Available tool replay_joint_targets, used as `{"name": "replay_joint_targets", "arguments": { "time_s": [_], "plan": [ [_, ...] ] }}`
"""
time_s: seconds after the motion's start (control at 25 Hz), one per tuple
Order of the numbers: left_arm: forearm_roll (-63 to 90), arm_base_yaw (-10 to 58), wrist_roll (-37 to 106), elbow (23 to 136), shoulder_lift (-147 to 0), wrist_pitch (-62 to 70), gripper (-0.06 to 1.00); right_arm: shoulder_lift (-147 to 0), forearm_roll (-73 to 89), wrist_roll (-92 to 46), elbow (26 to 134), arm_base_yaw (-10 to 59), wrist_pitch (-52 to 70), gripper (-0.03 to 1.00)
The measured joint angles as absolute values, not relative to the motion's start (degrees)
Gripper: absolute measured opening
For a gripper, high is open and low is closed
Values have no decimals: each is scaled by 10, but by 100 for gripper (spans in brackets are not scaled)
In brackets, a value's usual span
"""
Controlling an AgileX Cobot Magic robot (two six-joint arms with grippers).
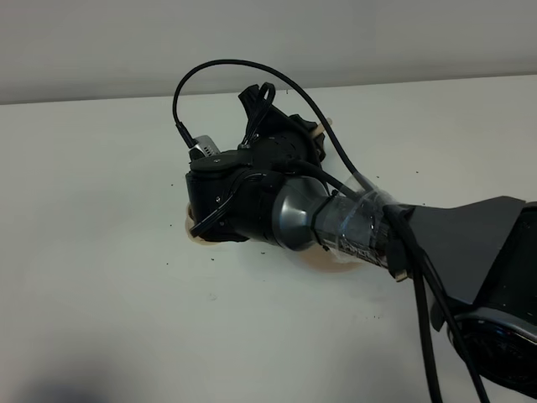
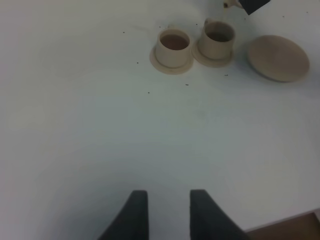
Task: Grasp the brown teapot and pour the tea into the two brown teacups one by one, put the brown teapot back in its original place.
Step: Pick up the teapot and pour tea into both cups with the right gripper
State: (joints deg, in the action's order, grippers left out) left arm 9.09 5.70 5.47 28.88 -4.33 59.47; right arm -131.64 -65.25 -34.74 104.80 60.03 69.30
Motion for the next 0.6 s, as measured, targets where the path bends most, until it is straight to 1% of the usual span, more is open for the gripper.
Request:
{"name": "replay_joint_targets", "arguments": {
  "time_s": [0.6],
  "plan": [
    [91,57,55,289,-43,595,23,-1316,-652,-347,1048,601,693,11]
  ]
}}
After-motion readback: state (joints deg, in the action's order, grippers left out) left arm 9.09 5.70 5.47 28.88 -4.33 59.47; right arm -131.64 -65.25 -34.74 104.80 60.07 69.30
